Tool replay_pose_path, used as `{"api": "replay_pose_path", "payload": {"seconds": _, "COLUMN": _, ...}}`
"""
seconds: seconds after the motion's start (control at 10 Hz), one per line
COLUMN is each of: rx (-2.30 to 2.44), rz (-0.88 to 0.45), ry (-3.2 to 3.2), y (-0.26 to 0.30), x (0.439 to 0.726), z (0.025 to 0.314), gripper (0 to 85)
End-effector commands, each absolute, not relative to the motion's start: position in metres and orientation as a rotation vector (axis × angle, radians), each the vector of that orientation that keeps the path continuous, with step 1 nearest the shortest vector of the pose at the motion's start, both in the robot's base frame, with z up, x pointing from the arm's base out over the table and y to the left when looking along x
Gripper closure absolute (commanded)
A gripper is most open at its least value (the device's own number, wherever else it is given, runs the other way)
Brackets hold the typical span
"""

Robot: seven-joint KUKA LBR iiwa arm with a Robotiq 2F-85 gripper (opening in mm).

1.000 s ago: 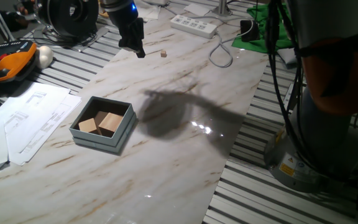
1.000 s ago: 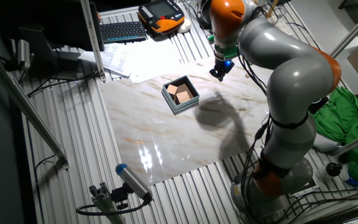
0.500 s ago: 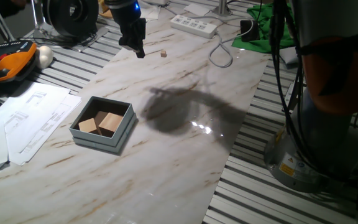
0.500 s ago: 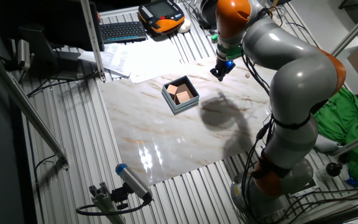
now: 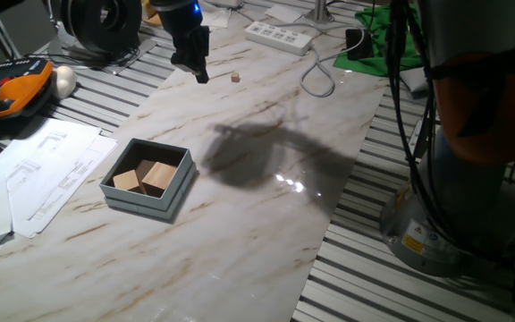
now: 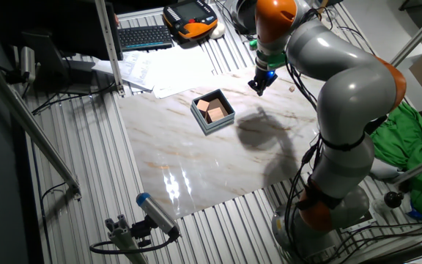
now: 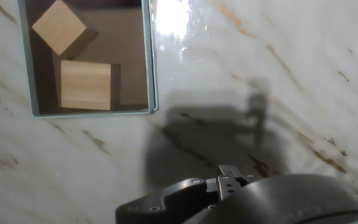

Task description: Take everything out of the gift box

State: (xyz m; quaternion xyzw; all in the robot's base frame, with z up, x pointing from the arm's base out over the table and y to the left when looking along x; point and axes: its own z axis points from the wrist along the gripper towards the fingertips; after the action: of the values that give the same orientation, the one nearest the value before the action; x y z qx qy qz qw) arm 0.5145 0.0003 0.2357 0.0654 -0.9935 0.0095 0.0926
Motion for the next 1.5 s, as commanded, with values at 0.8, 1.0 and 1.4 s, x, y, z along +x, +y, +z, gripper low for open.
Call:
{"api": "replay_pose_path", "payload": {"seconds": 0.8, "rx": 0.129, "rz": 0.02, "ry": -2.954, "y": 0.064, "x": 0.555, "z": 0.205, "gripper": 17.0}}
{"api": "replay_pose_path", "payload": {"seconds": 1.0, "rx": 0.1, "rz": 0.03, "ry": -2.961, "y": 0.085, "x": 0.554, "z": 0.185, "gripper": 17.0}}
{"api": "replay_pose_path", "payload": {"seconds": 1.4, "rx": 0.017, "rz": 0.022, "ry": -2.972, "y": 0.111, "x": 0.543, "z": 0.163, "gripper": 17.0}}
